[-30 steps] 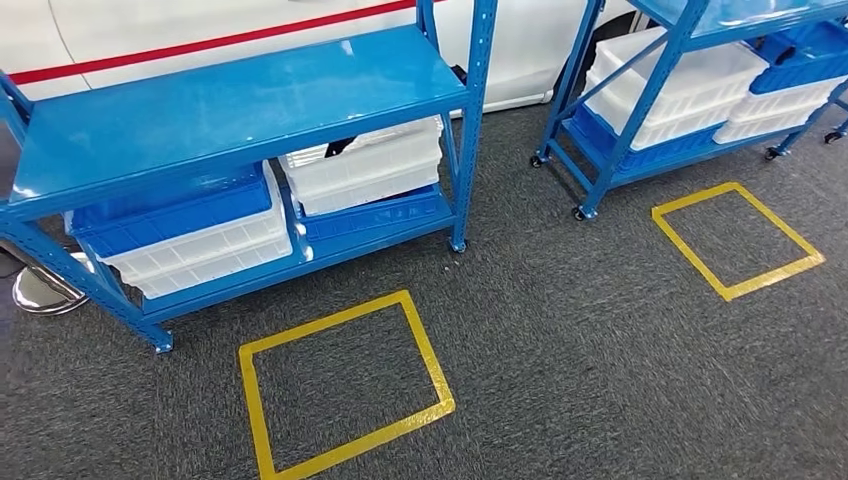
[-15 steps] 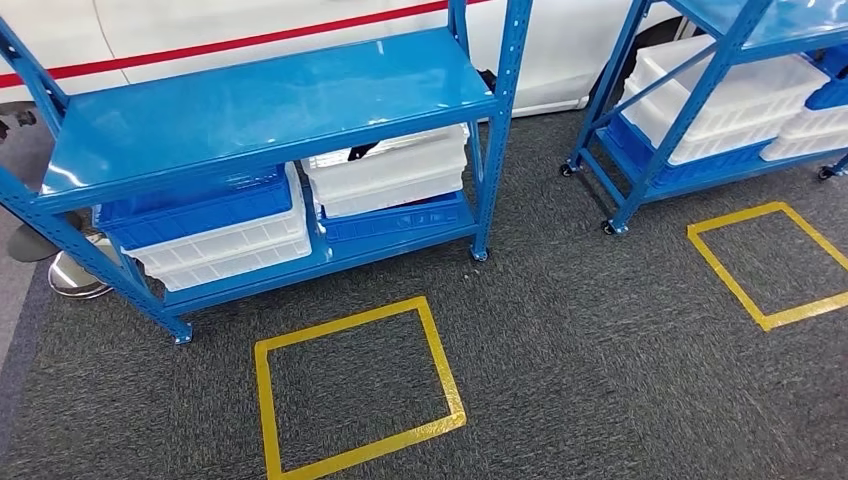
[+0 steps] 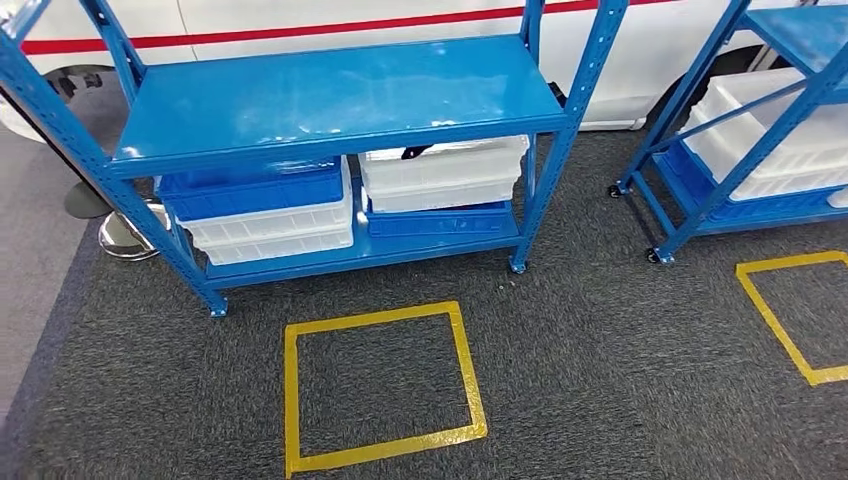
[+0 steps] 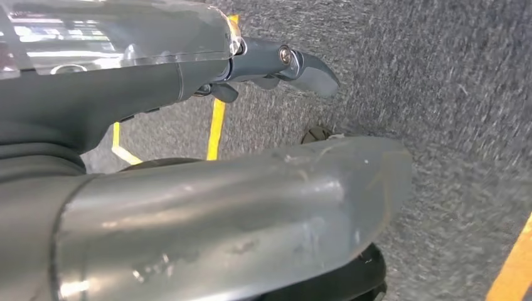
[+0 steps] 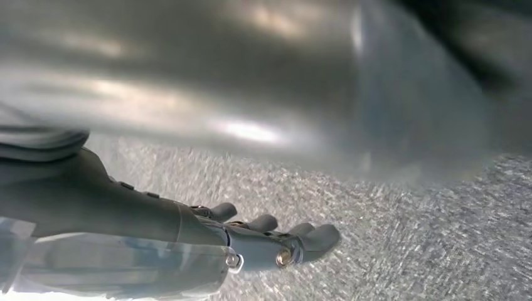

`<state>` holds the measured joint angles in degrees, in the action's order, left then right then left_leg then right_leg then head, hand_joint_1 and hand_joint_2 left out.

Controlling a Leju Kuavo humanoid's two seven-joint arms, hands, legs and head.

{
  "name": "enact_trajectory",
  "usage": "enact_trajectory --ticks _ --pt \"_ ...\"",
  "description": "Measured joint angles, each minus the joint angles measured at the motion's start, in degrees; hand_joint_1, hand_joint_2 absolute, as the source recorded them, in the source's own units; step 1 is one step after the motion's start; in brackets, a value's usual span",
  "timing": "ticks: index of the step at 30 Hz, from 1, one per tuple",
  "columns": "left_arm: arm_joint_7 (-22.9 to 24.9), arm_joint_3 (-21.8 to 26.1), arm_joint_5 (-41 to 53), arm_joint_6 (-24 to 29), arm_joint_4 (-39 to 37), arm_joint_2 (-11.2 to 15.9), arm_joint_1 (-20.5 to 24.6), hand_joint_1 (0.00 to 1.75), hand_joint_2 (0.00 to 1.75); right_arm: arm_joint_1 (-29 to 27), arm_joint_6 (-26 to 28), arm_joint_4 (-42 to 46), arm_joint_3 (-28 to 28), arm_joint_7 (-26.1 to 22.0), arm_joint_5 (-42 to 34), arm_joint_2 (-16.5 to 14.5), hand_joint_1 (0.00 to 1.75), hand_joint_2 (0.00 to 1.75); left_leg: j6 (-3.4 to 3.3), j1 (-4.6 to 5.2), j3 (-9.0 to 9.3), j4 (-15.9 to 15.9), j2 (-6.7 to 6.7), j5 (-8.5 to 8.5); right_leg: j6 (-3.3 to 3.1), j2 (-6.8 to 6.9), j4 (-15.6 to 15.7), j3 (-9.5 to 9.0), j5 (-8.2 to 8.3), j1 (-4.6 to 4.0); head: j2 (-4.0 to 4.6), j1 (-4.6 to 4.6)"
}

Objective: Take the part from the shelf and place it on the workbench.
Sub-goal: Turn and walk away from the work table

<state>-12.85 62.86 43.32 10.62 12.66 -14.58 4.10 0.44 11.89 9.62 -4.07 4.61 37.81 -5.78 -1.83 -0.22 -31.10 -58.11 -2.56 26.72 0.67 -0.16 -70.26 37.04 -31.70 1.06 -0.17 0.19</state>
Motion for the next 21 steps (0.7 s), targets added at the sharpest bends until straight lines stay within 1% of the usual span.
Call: enact_trajectory --ticks 1,2,3,4,5,6,7,8,9,10,11,12,13,14,15,16,17,18,19,20,21 --pt "0.0 0.0 0.0 0.0 0.0 0.0 0.0 0.0 0.0 -0.1 0.0 0.0 0.0 0.0 0.0 0.0 0.0 0.0 0.13 -0.01 0.04 -0.1 -0.62 0.16 -0.21 -0.98 3.8 -1.6 2.04 0.04 0.0 0.01" --pt "0.0 0.0 0.0 0.0 0.0 0.0 0.1 0.0 0.0 -0.1 0.0 0.0 0.0 0.0 0.0 0.1 0.0 0.0 0.34 0.07 0.0 -0.4 -1.23 0.34 -0.35 -1.98 7.2 -3.02 3.47 0.1 0.0 0.01" --pt "0.0 0.0 0.0 0.0 0.0 -0.1 0.1 0.0 0.0 -0.2 0.0 0.0 0.0 0.0 0.0 0.1 0.0 0.0 0.61 0.1 -0.11 -0.5 -1.72 0.44 -0.43 -2.81 9.5 -3.92 4.16 0.1 0.0 -0.01" --pt "0.0 0.0 0.0 0.0 0.0 -0.1 0.1 0.0 0.0 -0.2 0.0 0.0 0.0 0.0 0.0 0.1 0.0 0.0 0.93 0.1 -0.27 -0.5 -2.14 0.49 -0.5 -3.34 10.6 -4.3 4.16 0.04 0.0 -0.02" --pt "0.0 0.0 0.0 0.0 0.0 -0.1 0.1 0.0 0.0 -0.1 0.0 0.0 0.0 0.0 0.0 0.1 0.0 0.0 1.29 0.11 -0.41 -0.5 -2.58 0.49 -0.55 -3.11 10.8 -4.4 4.1 -0.06 0.0 -0.02" --pt "0.0 0.0 0.0 0.0 0.0 -0.1 0.1 0.0 0.0 0.0 0.0 0.0 0.0 -0.1 0.0 0.1 0.0 0.0 1.63 0.05 -0.44 -0.4 -2.9 0.5 -0.73 -2.68 10.9 -4.51 4.14 -0.02 0.0 -0.02" --pt "0.0 0.0 0.0 0.0 0.0 -0.1 0.1 0.0 0.0 0.0 0.0 0.0 0.0 -0.1 0.0 0.1 0.0 0.0 1.96 0.05 -0.5 -0.6 -2.58 0.75 -1.0 -2.2 11.2 -4.73 4.17 0.06 0.0 0.0" --pt "0.0 0.0 0.0 0.0 0.0 -0.1 0.1 0.0 0.0 0.0 0.0 0.0 0.0 -0.2 0.0 0.0 0.0 0.0 2.29 0.05 -0.9 -1.7 -1.71 1.47 -1.33 -1.64 11.5 -4.96 4.21 0.18 0.0 -0.18" --pt "0.0 0.0 0.0 0.0 0.0 -0.1 0.1 0.0 0.0 -0.1 0.0 0.0 0.0 -0.3 0.0 0.0 0.0 0.0 2.61 0.03 -1.87 -3.9 -0.55 2.8 -1.67 -1.02 11.7 -5.17 4.21 0.28 0.0 -0.33" --pt "0.0 0.0 0.0 0.0 0.0 -0.1 0.2 0.0 0.0 -0.1 0.0 0.0 0.0 -0.3 0.0 0.0 0.0 0.0 2.92 -0.05 -3.46 -7.2 0.72 4.56 -1.93 -0.39 11.8 -5.32 4.13 0.21 0.0 -0.5" --pt "0.0 0.0 0.0 0.0 0.0 -0.1 0.2 0.0 0.0 -0.2 0.0 0.0 0.0 -0.4 0.0 0.0 0.0 0.0 3.2 -0.15 -5.47 -11.2 1.44 6.41 -2.13 0.26 11.8 -5.37 4.02 0.14 0.0 -0.67" --pt "0.0 0.0 0.1 0.0 0.0 -0.1 0.2 0.0 0.0 -0.2 0.0 0.0 0.0 -0.4 0.0 0.0 0.0 0.0 3.41 -0.26 -7.33 -14.7 1.74 7.72 -2.21 0.87 11.8 -5.42 3.91 0.08 0.0 -0.66" --pt "0.0 0.0 0.1 0.0 0.0 -0.1 0.2 0.0 0.0 -0.2 0.0 0.0 0.0 -0.4 0.0 0.0 0.0 0.0 3.55 -0.34 -8.43 -16.7 1.91 7.99 -2.21 1.43 11.7 -5.51 3.8 0.05 0.0 -0.67" --pt "0.0 0.0 0.2 0.0 0.0 -0.1 0.1 0.0 0.0 -0.2 0.0 0.0 0.0 -0.4 0.0 0.0 0.0 0.0 3.61 -0.41 -8.44 -16.6 2.08 7.07 -2.15 1.96 11.7 -5.67 3.66 0.04 0.0 -0.67" --pt "0.0 0.0 0.3 0.0 0.0 -0.1 0.0 0.0 0.0 -0.2 0.0 0.0 0.0 -0.4 0.0 0.0 0.0 0.0 3.58 -0.45 -7.33 -14.1 2.34 5.2 -2.04 2.42 11.7 -5.91 3.49 0.05 0.0 -0.68" --pt "0.0 0.0 0.4 0.0 0.0 -0.1 0.0 0.0 0.0 -0.2 0.0 0.0 0.0 -0.4 0.0 0.0 0.0 0.0 3.41 -0.45 -5.36 -10.1 2.96 2.86 -1.88 2.84 11.7 -6.2 3.29 0.05 0.0 -0.69" --pt "-0.1 0.0 0.5 0.0 0.0 -0.1 0.0 0.0 0.0 -0.2 0.0 0.0 0.0 -0.4 0.0 0.0 0.0 0.0 3.11 -0.31 -3.38 -6.1 3.96 1.21 -1.65 3.22 11.6 -6.46 3.07 -0.04 0.0 -0.69" --pt "-0.1 0.0 0.5 -0.1 0.0 -0.1 0.1 0.0 0.0 -0.2 0.0 0.0 0.0 -0.4 0.0 0.0 0.0 0.0 2.68 -0.13 -1.94 -3.0 4.71 0.21 -1.36 3.52 11.6 -6.64 2.88 -0.15 0.0 -0.67" --pt "-0.2 0.0 0.5 -0.1 0.0 -0.1 0.1 0.0 0.0 -0.1 0.1 0.0 0.0 -0.4 0.0 0.0 0.0 0.0 2.27 0.05 -1.16 -1.3 5.26 -0.12 -1.07 3.8 11.6 -6.78 2.75 -0.27 0.0 -0.63" --pt "-0.3 0.0 0.5 -0.2 0.0 -0.1 0.1 0.0 0.0 -0.1 0.2 0.0 0.0 -0.5 0.0 0.0 0.0 0.0 1.91 0.24 -1.05 -0.9 5.34 0.08 -0.79 4.06 11.7 -6.88 2.69 -0.37 0.0 -0.6" --pt "-0.4 0.0 0.5 -0.2 0.0 -0.1 0.1 0.0 0.0 0.0 0.3 0.0 0.0 -0.6 0.0 0.0 0.0 0.0 1.59 0.32 -1.05 -0.7 4.93 -0.04 -0.51 4.32 11.9 -7.09 2.76 -0.41 0.0 -0.58"
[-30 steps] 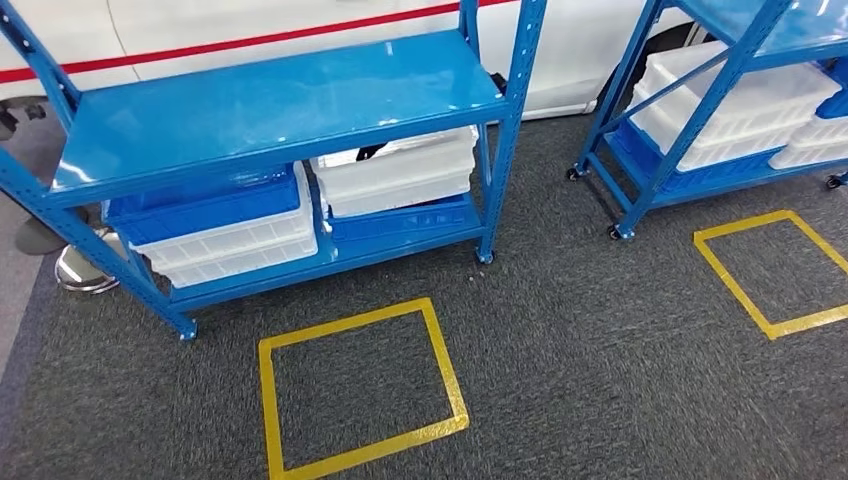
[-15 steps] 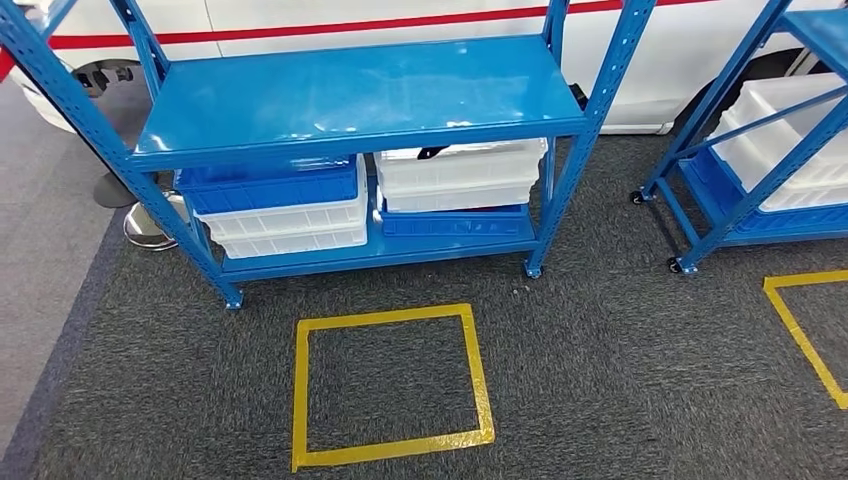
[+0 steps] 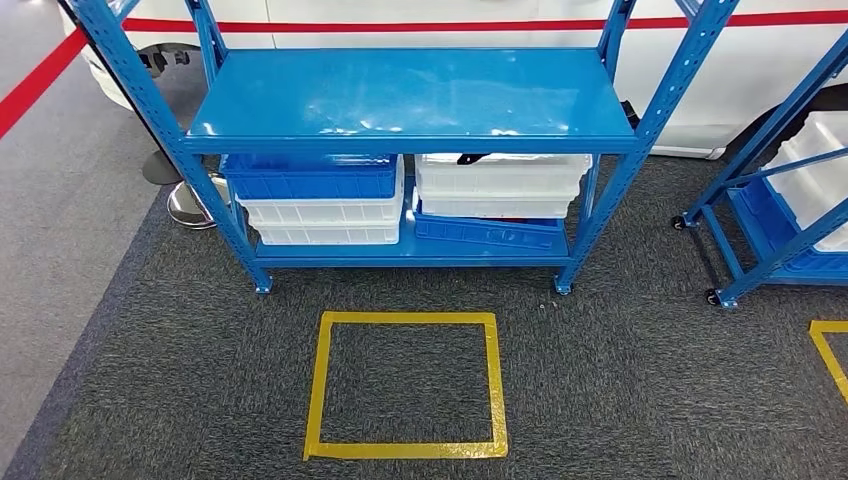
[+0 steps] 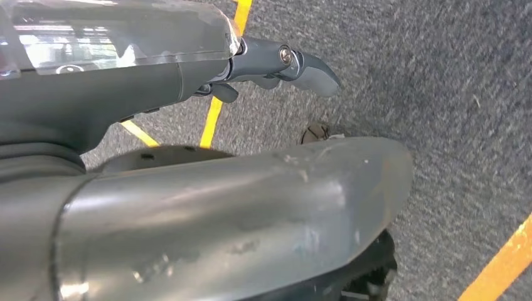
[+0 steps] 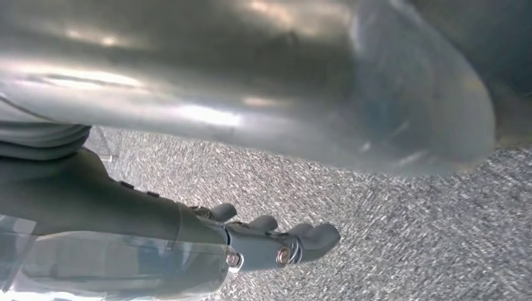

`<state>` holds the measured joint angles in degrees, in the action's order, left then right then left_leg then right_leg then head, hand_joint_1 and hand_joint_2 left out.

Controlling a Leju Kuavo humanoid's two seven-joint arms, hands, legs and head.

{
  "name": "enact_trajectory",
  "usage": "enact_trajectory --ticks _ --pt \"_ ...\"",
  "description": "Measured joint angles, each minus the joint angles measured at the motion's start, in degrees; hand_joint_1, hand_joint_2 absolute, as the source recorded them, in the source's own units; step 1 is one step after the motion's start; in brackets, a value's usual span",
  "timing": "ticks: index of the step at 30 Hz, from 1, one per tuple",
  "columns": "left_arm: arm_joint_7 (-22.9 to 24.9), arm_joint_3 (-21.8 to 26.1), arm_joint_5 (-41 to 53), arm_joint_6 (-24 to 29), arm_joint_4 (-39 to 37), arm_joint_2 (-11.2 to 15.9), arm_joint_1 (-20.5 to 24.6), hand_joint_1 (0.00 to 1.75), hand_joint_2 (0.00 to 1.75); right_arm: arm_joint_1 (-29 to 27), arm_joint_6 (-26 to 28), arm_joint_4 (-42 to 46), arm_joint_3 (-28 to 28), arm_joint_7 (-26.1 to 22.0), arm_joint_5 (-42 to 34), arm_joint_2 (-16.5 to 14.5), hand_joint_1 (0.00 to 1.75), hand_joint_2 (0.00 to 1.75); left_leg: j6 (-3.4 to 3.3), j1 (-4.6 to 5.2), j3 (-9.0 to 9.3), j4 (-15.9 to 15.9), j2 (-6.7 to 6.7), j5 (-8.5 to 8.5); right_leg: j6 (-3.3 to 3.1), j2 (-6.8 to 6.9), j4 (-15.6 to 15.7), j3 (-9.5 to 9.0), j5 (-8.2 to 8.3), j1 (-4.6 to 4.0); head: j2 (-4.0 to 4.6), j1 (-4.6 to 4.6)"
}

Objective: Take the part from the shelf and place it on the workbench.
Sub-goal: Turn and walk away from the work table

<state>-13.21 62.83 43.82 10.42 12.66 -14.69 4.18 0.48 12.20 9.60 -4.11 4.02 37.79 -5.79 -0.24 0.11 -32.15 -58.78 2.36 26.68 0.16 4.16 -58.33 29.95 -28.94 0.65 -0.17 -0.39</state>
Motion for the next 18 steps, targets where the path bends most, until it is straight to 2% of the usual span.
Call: enact_trajectory --ticks 1,4,5,8,11,14,15,17,18 --pt "-0.1 0.0 0.0 0.0 0.0 0.0 -0.1 0.0 0.0 0.1 0.1 0.0 0.0 -0.1 0.0 0.0 0.0 0.0 -0.08 -0.04 0.22 0.4 -0.24 -0.22 -0.09 0.21 0.3 -0.3 0.03 -0.05 0.0 0.0" --pt "-0.2 0.0 -0.1 -0.3 0.0 0.0 -0.2 0.0 0.0 0.1 0.7 0.0 -0.3 -0.2 0.0 0.0 0.0 0.0 -0.14 -0.17 0.97 1.4 -0.66 -0.75 -2.09 0.35 1.2 -0.97 0.19 -0.21 0.0 0.31" --pt "-0.3 0.0 -0.1 -0.4 0.0 0.0 -0.2 0.0 0.0 0.1 0.8 0.0 -0.3 -0.2 0.0 0.0 0.0 0.0 -0.26 -0.12 1.0 1.4 -0.69 -0.68 -2.51 0.31 1.3 -1.02 0.25 -0.21 0.0 0.43" --pt "-0.7 0.0 -0.4 -0.6 0.0 0.0 -0.2 0.0 0.0 0.2 0.9 0.0 -0.4 -0.3 0.0 0.0 0.0 0.0 -0.57 0.06 1.04 1.3 -0.64 -0.46 -2.25 0.17 1.5 -1.11 0.35 -0.06 0.0 0.44" --pt "-0.9 0.0 -0.4 -0.4 0.0 0.0 -0.2 0.0 0.0 0.2 0.8 0.0 -0.5 -0.5 0.1 0.0 0.0 0.0 -0.78 0.27 1.0 1.2 -0.6 -0.37 -1.52 0.12 1.6 -1.11 0.48 0.14 0.0 0.42" --pt "-0.9 0.0 -0.2 0.0 0.0 0.0 -0.2 0.0 0.0 0.1 0.8 0.0 -0.7 -0.7 0.1 0.0 0.0 0.0 -0.95 0.41 0.86 1.1 -0.54 -0.27 0.05 0.12 1.8 -1.19 0.63 0.35 0.0 0.41" --pt "-0.9 0.0 -0.1 0.0 0.0 0.0 -0.2 0.0 0.0 0.1 0.8 0.0 -0.8 -0.8 0.2 0.0 0.0 0.0 -1.22 0.56 0.75 1.2 -0.55 -0.18 0.67 0.13 1.8 -1.31 0.92 0.5 0.0 0.37" --pt "-0.9 0.1 -0.1 0.0 0.0 0.1 -0.2 0.0 0.0 0.1 0.7 0.0 -0.8 -0.9 0.2 -0.1 0.0 0.0 -2.38 0.43 1.23 2.0 -0.78 0.11 1.85 0.02 0.9 -1.35 1.71 0.78 0.0 0.36" --pt "-0.9 0.1 0.0 -0.1 0.0 0.1 -0.3 0.0 0.0 0.1 0.7 0.0 -0.8 -0.9 0.3 -0.1 0.0 0.0 -2.97 0.26 1.8 2.7 -0.98 0.1 2.09 -0.57 -0.4 -0.91 1.5 0.87 0.0 0.39"
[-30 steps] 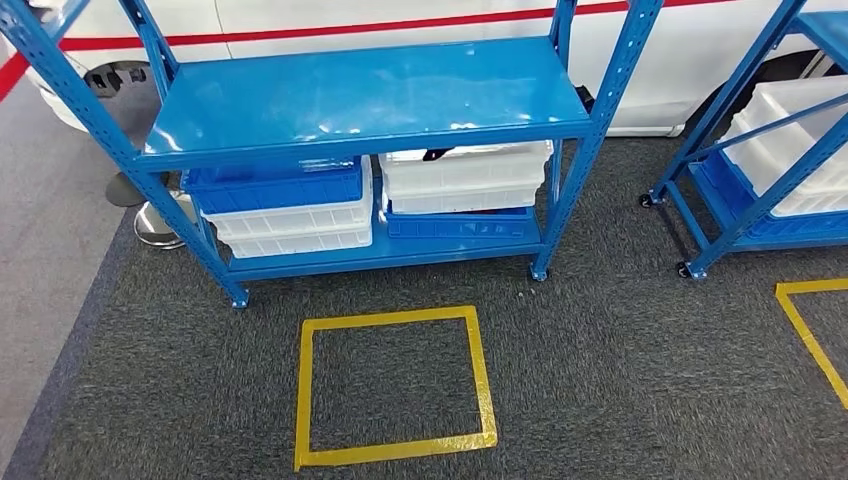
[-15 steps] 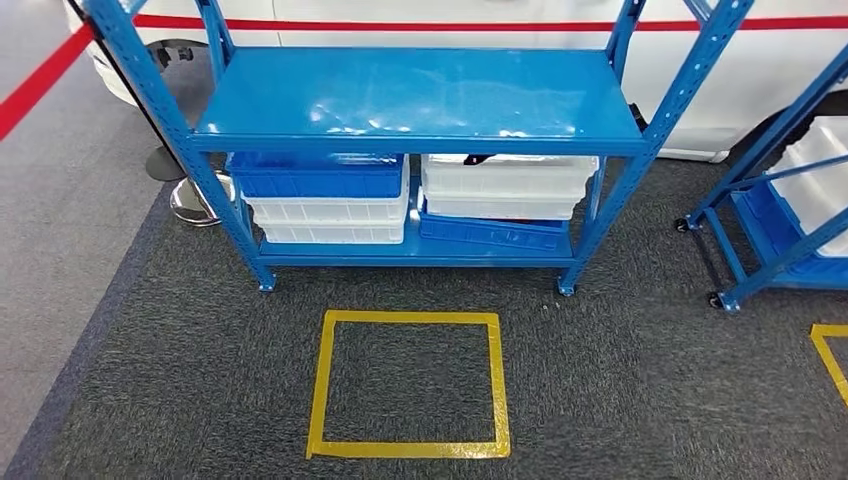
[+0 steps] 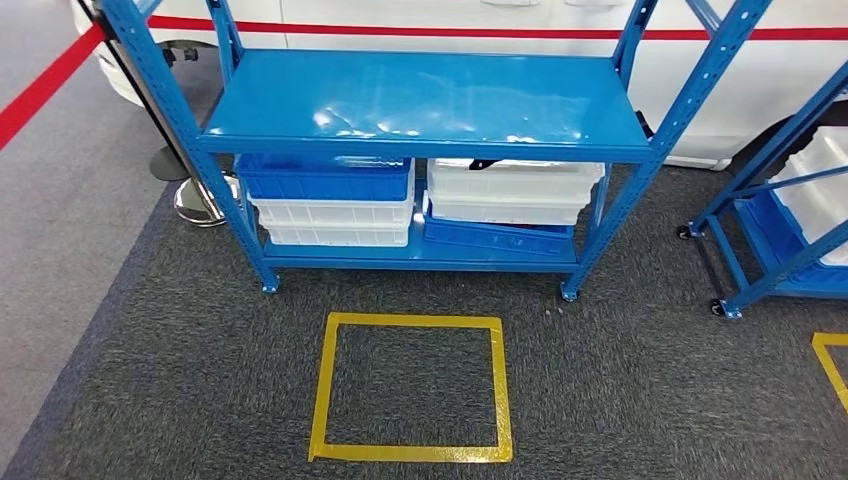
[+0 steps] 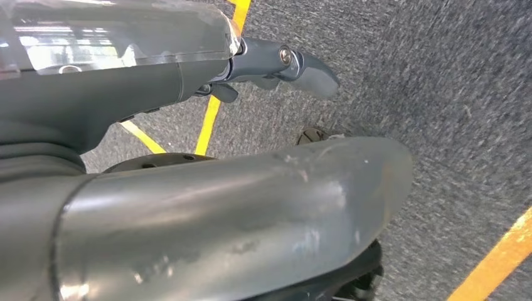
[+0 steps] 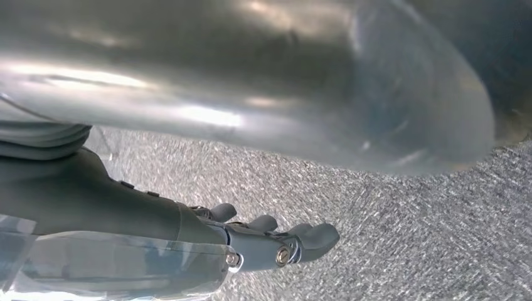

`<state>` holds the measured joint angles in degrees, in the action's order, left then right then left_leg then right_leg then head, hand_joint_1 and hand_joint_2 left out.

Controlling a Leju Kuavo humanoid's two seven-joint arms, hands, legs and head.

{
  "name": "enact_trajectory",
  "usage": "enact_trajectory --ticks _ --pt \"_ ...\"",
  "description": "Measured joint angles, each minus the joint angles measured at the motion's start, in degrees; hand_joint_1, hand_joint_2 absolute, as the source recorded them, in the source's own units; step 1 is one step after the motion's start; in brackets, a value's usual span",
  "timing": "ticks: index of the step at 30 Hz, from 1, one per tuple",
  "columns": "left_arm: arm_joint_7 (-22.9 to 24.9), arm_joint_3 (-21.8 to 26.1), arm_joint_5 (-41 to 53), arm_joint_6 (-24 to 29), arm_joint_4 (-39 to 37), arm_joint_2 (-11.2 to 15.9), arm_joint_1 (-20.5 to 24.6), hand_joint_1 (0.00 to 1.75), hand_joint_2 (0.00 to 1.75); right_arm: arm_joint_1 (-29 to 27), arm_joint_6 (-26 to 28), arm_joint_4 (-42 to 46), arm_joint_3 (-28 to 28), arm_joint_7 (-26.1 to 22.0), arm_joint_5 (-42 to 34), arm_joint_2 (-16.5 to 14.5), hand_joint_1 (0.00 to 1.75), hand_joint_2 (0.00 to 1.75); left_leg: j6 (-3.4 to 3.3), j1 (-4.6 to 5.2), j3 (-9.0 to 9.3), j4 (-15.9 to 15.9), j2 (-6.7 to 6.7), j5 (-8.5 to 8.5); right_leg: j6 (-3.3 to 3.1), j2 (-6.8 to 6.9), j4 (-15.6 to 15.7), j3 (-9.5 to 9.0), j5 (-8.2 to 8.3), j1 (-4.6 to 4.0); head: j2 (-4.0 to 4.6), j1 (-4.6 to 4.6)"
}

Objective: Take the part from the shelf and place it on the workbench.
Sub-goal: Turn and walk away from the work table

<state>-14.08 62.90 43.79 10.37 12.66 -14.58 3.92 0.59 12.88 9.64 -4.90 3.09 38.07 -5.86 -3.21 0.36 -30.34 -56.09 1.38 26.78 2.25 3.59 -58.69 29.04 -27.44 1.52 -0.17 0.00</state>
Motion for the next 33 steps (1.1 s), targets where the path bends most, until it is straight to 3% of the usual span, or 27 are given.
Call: enact_trajectory --ticks 2,4,5,6,7,9,10,12,15,16,18,20,22,23,26,27,28,30,32,33 --pt "0.1 0.0 0.2 -0.4 0.0 0.0 0.0 0.0 0.0 -0.1 -0.1 0.0 0.0 -0.1 0.1 0.0 0.0 0.0 -0.54 -0.39 0.91 0.9 -0.39 -0.17 -0.28 -1.82 -4.4 2.61 -2.66 0.0 0.0 0.36" --pt "0.2 0.0 0.3 -0.7 0.0 0.0 0.0 0.0 0.0 -0.1 -0.1 0.0 -0.1 -0.1 0.3 0.0 0.0 0.0 -0.45 -0.44 1.02 0.9 -0.72 -0.19 -0.55 -3.15 -11.1 6.76 -6.12 0.13 0.0 0.71" --pt "0.2 0.0 0.4 -0.8 0.0 0.0 0.0 0.0 0.0 -0.1 -0.1 0.0 -0.1 -0.1 0.3 0.0 0.0 0.0 -0.24 -0.52 1.11 0.9 -0.93 -0.12 -0.4 -3.36 -13.5 8.39 -6.76 0.3 0.0 0.8" --pt "0.2 0.0 0.4 -0.9 0.0 0.0 -0.1 0.0 0.0 -0.2 -0.1 0.0 -0.1 -0.1 0.3 0.0 0.0 0.0 0.1 -0.67 1.3 0.8 -1.18 0.04 -0.22 -3.41 -13.8 8.93 -6.05 0.51 0.0 0.78" --pt "0.3 0.0 0.4 -0.9 0.0 0.0 -0.2 0.0 0.0 -0.2 -0.1 0.0 -0.1 -0.1 0.3 0.1 0.0 0.0 0.57 -0.93 1.61 0.6 -1.43 0.29 0.08 -3.41 -11.9 8.35 -4.17 0.78 0.0 0.8" --pt "0.3 0.0 0.5 -0.9 0.0 0.1 -0.3 0.0 0.0 -0.3 0.0 0.0 -0.1 -0.1 0.3 0.1 0.0 0.0 1.9 -1.44 2.22 -0.1 -1.83 1.2 0.61 -3.6 -5.0 5.55 0.04 1.34 0.0 0.95" --pt "0.3 0.0 0.5 -0.9 0.0 0.1 -0.2 0.0 0.0 -0.4 0.4 0.0 -0.1 0.0 0.4 0.0 0.0 0.0 2.63 -1.56 2.28 -0.5 -1.95 1.75 0.58 -3.72 -2.3 4.53 0.49 1.39 0.0 1.16" --pt "0.2 0.0 0.5 -0.9 0.0 0.2 -0.2 0.0 0.0 -0.6 1.6 0.0 -0.1 0.5 0.4 -0.3 0.0 0.0 3.88 -1.52 2.33 -1.3 -2.04 2.62 -0.06 -3.93 -0.7 4.07 -0.45 1.2 0.0 1.33" --pt "0.1 0.0 0.6 -0.9 0.0 0.2 -0.1 0.0 0.0 -0.8 2.9 0.0 -0.1 1.3 0.5 -1.0 0.0 0.0 4.92 -1.83 2.08 -3.7 -1.86 2.52 -1.87 -3.83 -0.8 2.91 -1.27 0.9 0.0 0.94" --pt "0.1 0.0 0.6 -0.9 0.0 0.2 -0.1 0.0 0.0 -0.8 3.0 0.0 -0.1 1.4 0.6 -1.3 0.0 0.0 5.07 -1.92 0.73 -6.1 -1.76 2.29 -2.31 -3.75 -0.8 2.23 -1.67 0.8 0.0 0.82" --pt "0.1 0.0 0.7 -0.9 0.0 0.2 -0.1 0.0 0.0 -0.8 3.2 0.0 -0.1 1.6 0.6 -1.6 0.0 0.0 5.22 -1.91 -4.1 -13.0 -1.61 3.08 -2.95 -3.57 -0.6 0.88 -2.68 0.5 0.0 0.49" --pt "0.1 0.0 0.7 -0.9 0.0 0.2 -0.3 0.0 0.0 -0.7 3.1 0.0 -0.1 1.6 0.7 -1.8 0.0 0.0 5.04 -1.8 -8.92 -17.7 -1.59 6.09 -3.36 -3.61 -0.3 -0.77 -3.98 0.04 0.0 0.34" --pt "0.2 0.0 0.7 -0.9 0.0 0.2 -0.6 0.0 0.0 -0.9 3.0 0.0 -0.1 1.6 0.8 -1.9 0.0 0.0 4.33 -1.5 -11.21 -16.6 -1.61 7.72 -3.59 -3.76 0.0 -2.98 -5.52 -0.51 0.0 0.25" --pt "0.2 0.0 0.7 -0.9 0.0 0.2 -0.8 0.0 0.0 -1.0 3.0 0.0 -0.1 1.6 0.8 -1.9 0.0 0.0 3.62 -1.19 -11.56 -14.0 -1.63 6.44 -3.64 -3.81 0.3 -4.24 -6.36 -0.81 0.0 0.17" --pt "0.2 0.0 0.7 -0.9 0.0 0.5 -1.3 0.0 0.0 -1.1 2.9 -0.2 -0.1 1.6 0.8 -2.3 0.0 0.0 1.28 0.36 -11.18 -6.1 -1.81 -4.3 -3.34 -4.01 1.2 -7.37 -8.76 -1.02 0.0 0.42" --pt "0.2 0.0 0.7 -0.9 0.0 0.5 -1.3 0.0 0.0 -1.0 2.8 -0.2 -0.1 1.6 0.8 -2.5 0.0 0.0 0.9 0.83 -10.61 -5.0 -1.83 -6.2 -3.0 -4.09 1.7 -8.38 -9.21 -0.83 0.0 0.43" --pt "0.2 0.0 0.8 -0.9 0.0 0.6 -1.2 0.0 0.0 -0.8 2.8 -0.2 -0.1 1.6 0.8 -2.5 0.0 0.0 0.75 1.17 -9.72 -4.6 -1.83 -5.91 -2.54 -4.19 1.7 -9.13 -9.01 -0.71 0.0 0.33" --pt "0.2 -0.1 0.8 -0.9 0.0 0.6 -0.7 0.0 0.0 -0.1 2.9 0.0 -0.1 1.6 0.9 -2.6 0.0 0.0 0.23 1.07 -7.12 -3.2 -1.92 -4.4 -1.81 -4.06 -2.1 -8.25 -6.42 -0.53 0.01 0.07" --pt "0.2 -0.1 0.8 -0.9 0.0 0.5 -0.5 0.0 0.0 0.3 3.0 0.1 -0.1 1.6 1.0 -2.6 0.0 0.0 -0.31 0.69 -4.14 -1.7 -1.95 -3.1 -1.42 -3.96 -10.4 -3.21 -3.69 -0.58 0.01 0.22" --pt "0.3 -0.1 0.8 -0.9 0.0 0.5 -0.5 0.0 0.0 0.2 2.9 0.1 -0.1 1.5 1.0 -2.6 0.0 0.0 -0.47 0.64 -2.72 -1.2 -1.9 -2.25 -1.29 -3.92 -14.0 -0.11 -4.04 -0.59 0.01 0.3"
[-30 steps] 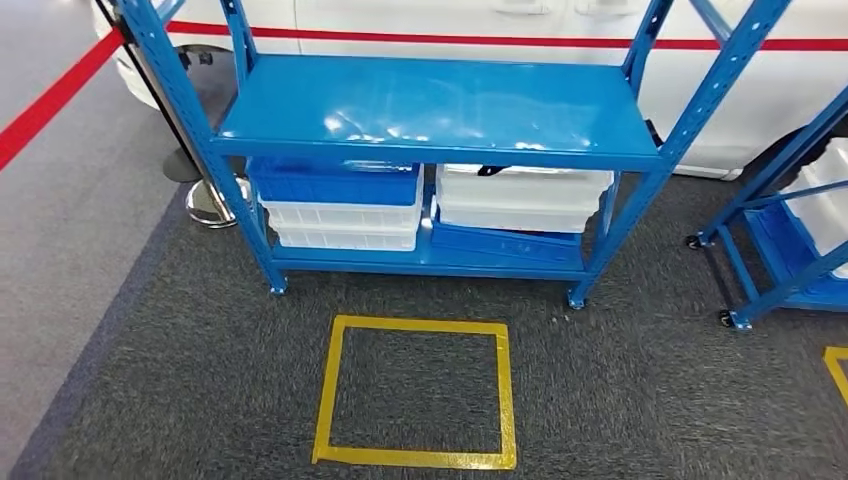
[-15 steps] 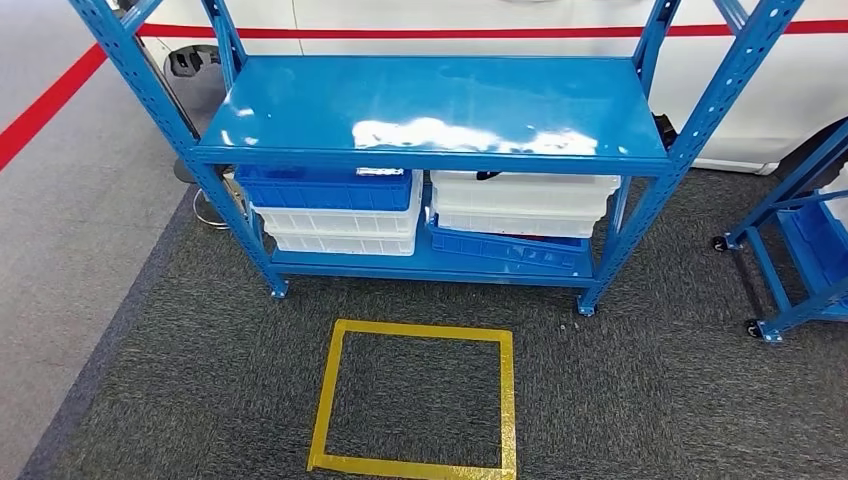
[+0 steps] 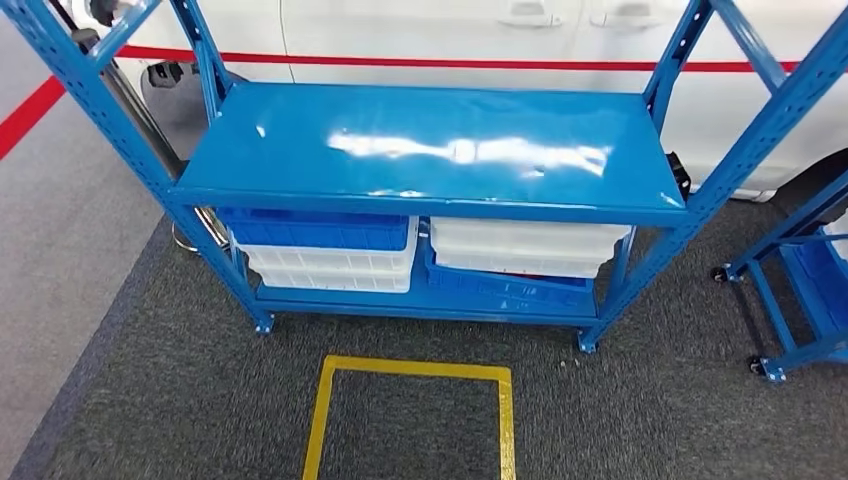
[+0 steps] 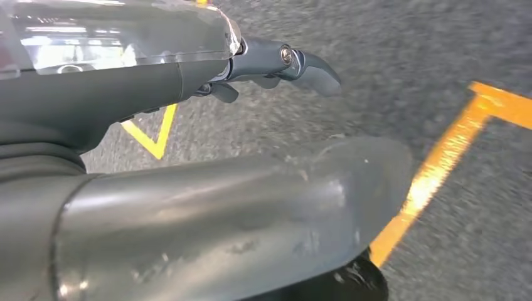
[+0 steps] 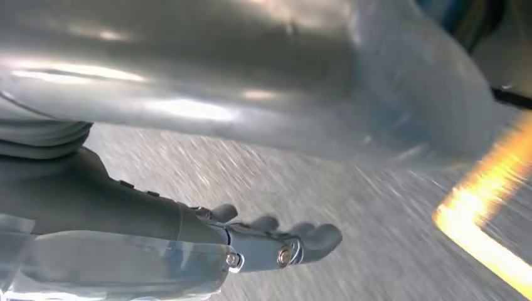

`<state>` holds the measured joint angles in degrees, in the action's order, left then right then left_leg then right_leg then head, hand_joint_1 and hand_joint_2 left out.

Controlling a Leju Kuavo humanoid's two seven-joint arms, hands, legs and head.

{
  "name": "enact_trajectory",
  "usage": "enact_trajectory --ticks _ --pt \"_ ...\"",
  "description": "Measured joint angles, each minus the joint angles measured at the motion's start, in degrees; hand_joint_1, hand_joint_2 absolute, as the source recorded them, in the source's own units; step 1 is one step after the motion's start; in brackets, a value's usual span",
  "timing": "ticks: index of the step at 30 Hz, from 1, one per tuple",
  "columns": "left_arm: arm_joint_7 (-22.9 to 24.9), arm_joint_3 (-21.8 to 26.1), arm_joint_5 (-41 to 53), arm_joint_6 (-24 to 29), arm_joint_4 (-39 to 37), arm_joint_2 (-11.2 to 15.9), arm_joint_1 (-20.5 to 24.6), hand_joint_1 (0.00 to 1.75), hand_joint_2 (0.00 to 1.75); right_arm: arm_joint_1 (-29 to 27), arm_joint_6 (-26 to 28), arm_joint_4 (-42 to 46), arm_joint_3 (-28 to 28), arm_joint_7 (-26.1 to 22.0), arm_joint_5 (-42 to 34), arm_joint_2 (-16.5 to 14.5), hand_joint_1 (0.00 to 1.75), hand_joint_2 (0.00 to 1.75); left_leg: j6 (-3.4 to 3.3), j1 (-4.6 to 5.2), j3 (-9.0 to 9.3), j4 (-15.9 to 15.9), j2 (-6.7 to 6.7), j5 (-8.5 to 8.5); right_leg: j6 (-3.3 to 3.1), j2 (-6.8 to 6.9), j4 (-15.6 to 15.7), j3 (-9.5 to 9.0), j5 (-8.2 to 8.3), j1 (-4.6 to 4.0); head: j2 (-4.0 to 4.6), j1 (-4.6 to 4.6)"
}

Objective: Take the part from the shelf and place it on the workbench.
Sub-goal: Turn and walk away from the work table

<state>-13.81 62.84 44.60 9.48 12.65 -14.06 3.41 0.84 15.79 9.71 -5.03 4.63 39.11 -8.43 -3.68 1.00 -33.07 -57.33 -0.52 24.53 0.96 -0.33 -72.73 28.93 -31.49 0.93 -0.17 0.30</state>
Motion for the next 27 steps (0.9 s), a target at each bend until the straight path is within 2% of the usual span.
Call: enact_trajectory --ticks 1,2,3,4,5,6,8,9,10,12,13,14,15,17,18,19,20,22,23,25,26,27 --pt "0.0 0.0 0.0 0.0 0.0 -0.1 0.0 0.0 0.0 -0.1 -0.1 0.0 0.0 0.0 0.1 0.0 0.0 0.0 -0.08 -0.09 1.36 0.2 -0.02 0.88 0.18 0.0 -2.3 3.0 -1.94 0.01 -0.01 0.03" --pt "0.1 0.0 0.0 -0.1 0.0 -0.2 -0.1 0.0 0.0 -0.2 -0.2 0.0 0.0 -0.1 0.1 0.0 0.0 0.0 -0.01 -0.18 2.74 0.4 -0.15 1.87 0.4 0.02 -3.1 5.5 -4.82 0.02 -0.01 0.03" --pt "0.1 0.0 0.0 -0.1 0.0 -0.3 -0.2 0.0 0.0 -0.4 -0.4 0.0 0.0 -0.2 0.2 0.0 0.0 0.0 0.12 -0.28 4.21 0.4 -0.3 2.86 0.6 0.04 -2.9 7.66 -7.86 0.03 -0.01 0.03" --pt "0.2 0.0 0.0 -0.1 0.0 -0.3 -0.3 0.0 0.0 -0.5 -0.5 0.0 0.0 -0.3 0.3 0.1 0.0 0.0 0.32 -0.39 5.65 0.4 -0.48 3.88 0.72 0.05 -1.5 9.22 -9.88 0.01 -0.01 0.05" --pt "0.4 0.0 -0.1 -0.1 0.0 -0.3 -0.3 0.0 0.0 -0.6 -0.6 0.0 0.0 -0.4 0.3 0.1 0.0 0.0 0.54 -0.48 7.06 0.4 -0.64 4.94 0.78 0.05 0.7 10.29 -9.84 0.0 -0.01 0.06" --pt "0.5 0.0 -0.1 -0.1 0.0 -0.3 -0.4 0.0 0.0 -0.7 -0.7 0.0 0.0 -0.5 0.4 0.1 0.0 0.0 0.77 -0.54 8.25 0.4 -0.71 6.03 0.66 0.06 3.6 10.98 -6.72 -0.03 -0.01 0.08" --pt "0.7 0.0 0.0 -0.2 -0.1 -0.3 -0.4 0.0 0.0 -0.8 -0.8 -0.1 0.0 -0.5 0.4 0.2 0.0 0.0 1.3 -0.41 10.35 -0.1 -0.9 8.52 0.04 0.14 9.2 11.77 3.88 -0.2 0.0 0.05" --pt "0.8 0.0 0.1 -0.4 -0.1 -0.4 -0.3 0.0 0.0 -0.7 -0.8 -0.2 0.0 -0.5 0.4 0.2 0.0 0.0 1.63 -0.31 11.2 -0.2 -0.96 9.63 -0.44 0.12 10.6 11.79 7.94 -0.36 0.0 0.01" --pt "0.8 0.0 0.2 -0.5 -0.1 -0.4 -0.2 0.0 0.0 -0.5 -0.8 -0.2 0.0 -0.4 0.4 0.2 0.0 0.0 1.98 -0.21 11.75 -0.8 -1.02 10.07 -0.92 0.07 11.1 11.64 9.62 -0.48 0.0 -0.03" --pt "1.0 0.0 0.4 -0.7 -0.1 -0.3 0.2 0.0 0.0 -0.1 -1.0 -0.1 0.0 -0.3 0.5 0.1 0.0 0.0 2.57 -0.25 10.63 -4.1 -0.91 8.82 -1.78 -0.04 11.2 10.65 9.12 -0.44 -0.01 -0.06" --pt "1.0 0.0 0.5 -0.7 -0.1 -0.3 0.3 0.0 0.0 -0.1 -1.1 -0.1 0.0 -0.4 0.5 0.0 0.0 0.0 2.87 -0.33 8.94 -7.2 -0.74 7.81 -2.2 -0.01 11.6 10.09 8.77 -0.32 -0.01 -0.12" --pt "1.1 0.0 0.7 -0.7 -0.1 -0.3 0.4 0.0 0.44 -0.1 -1.3 -0.1 0.0 -0.5 0.4 0.0 0.0 0.0 3.22 -0.5 6.93 -10.4 -0.58 7.76 -2.52 0.02 12.0 9.5 8.44 -0.23 -0.01 -0.19" --pt "1.2 -0.1 0.9 -0.6 -0.1 -0.3 0.3 0.0 0.87 -0.1 -1.4 -0.1 0.0 -0.6 0.3 0.0 0.0 0.0 3.65 -0.74 4.94 -13.2 -0.41 8.94 -2.77 0.05 12.3 8.91 8.05 -0.19 -0.01 -0.25" --pt "1.4 -0.2 1.5 -0.3 -0.1 -0.3 0.3 0.0 1.75 -0.2 -1.7 -0.1 0.0 -0.8 -0.1 0.0 0.0 0.0 4.37 -1.27 1.74 -16.3 -0.2 13.49 -2.87 -0.02 12.6 7.87 7.23 -0.13 -0.01 -0.3" --pt "1.5 -0.3 1.7 0.0 -0.1 -0.3 0.2 0.0 1.75 -0.3 -1.8 -0.1 -0.1 -0.9 -0.5 0.0 0.0 0.0 4.64 -1.53 0.75 -16.5 -0.1 14.95 -2.77 -0.06 12.7 7.38 6.83 -0.09 -0.01 -0.31" --pt "1.6 -0.4 1.9 0.2 -0.1 -0.3 0.2 0.0 1.75 -0.3 -1.8 -0.1 -0.2 -1.1 -0.8 0.0 0.0 0.0 4.82 -1.75 0.34 -15.5 0.0 14.79 -2.62 -0.07 12.7 6.9 6.43 -0.02 -0.01 -0.31" --pt "1.7 -0.5 2.0 0.4 -0.1 -0.3 0.2 0.0 1.75 -0.3 -1.7 -0.1 -0.4 -1.3 -1.0 0.0 0.0 0.0 5.0 -1.95 0.61 -12.9 0.09 12.84 -2.41 -0.07 12.7 6.39 6.05 0.1 -0.01 -0.32" --pt "1.9 -0.8 2.4 0.9 -0.1 -0.3 0.1 0.0 1.75 -0.3 -1.7 -0.1 -0.6 -1.7 -1.2 0.0 0.0 0.0 5.16 -2.15 2.14 -6.1 0.27 7.31 -1.84 0.0 12.7 5.46 5.47 0.33 -0.01 -0.32" --pt "2.0 -0.9 2.5 1.0 -0.1 -0.3 0.1 0.0 1.75 -0.3 -1.7 -0.1 -0.7 -1.9 -1.3 0.0 0.0 0.0 5.0 -2.05 2.63 -3.7 0.4 6.18 -1.46 0.02 12.7 5.17 5.33 0.38 0.0 -0.4" --pt "2.1 -1.1 2.7 1.2 -0.1 -0.3 0.1 0.0 1.75 -0.2 -1.7 -0.1 -0.8 -2.0 -1.3 0.0 0.0 0.0 4.26 -1.79 2.57 -2.4 0.56 5.88 -0.62 0.09 12.8 4.93 5.08 0.27 0.0 -0.46" --pt "2.2 -1.2 2.8 1.2 -0.1 -0.3 0.0 0.0 1.75 -0.2 -1.7 -0.1 -0.8 -2.0 -1.3 0.0 0.0 0.0 4.0 -1.76 2.53 -2.2 0.58 5.65 -0.72 0.13 12.9 4.88 4.67 0.21 0.0 -0.42" --pt "2.2 -1.2 2.8 1.2 -0.1 -0.3 0.0 0.0 1.75 -0.2 -1.7 -0.1 -0.8 -2.0 -1.3 0.0 0.0 0.0 3.8 -1.78 2.58 -2.1 0.53 4.76 -1.29 0.22 12.9 4.79 4.49 0.13 -0.01 -0.28"
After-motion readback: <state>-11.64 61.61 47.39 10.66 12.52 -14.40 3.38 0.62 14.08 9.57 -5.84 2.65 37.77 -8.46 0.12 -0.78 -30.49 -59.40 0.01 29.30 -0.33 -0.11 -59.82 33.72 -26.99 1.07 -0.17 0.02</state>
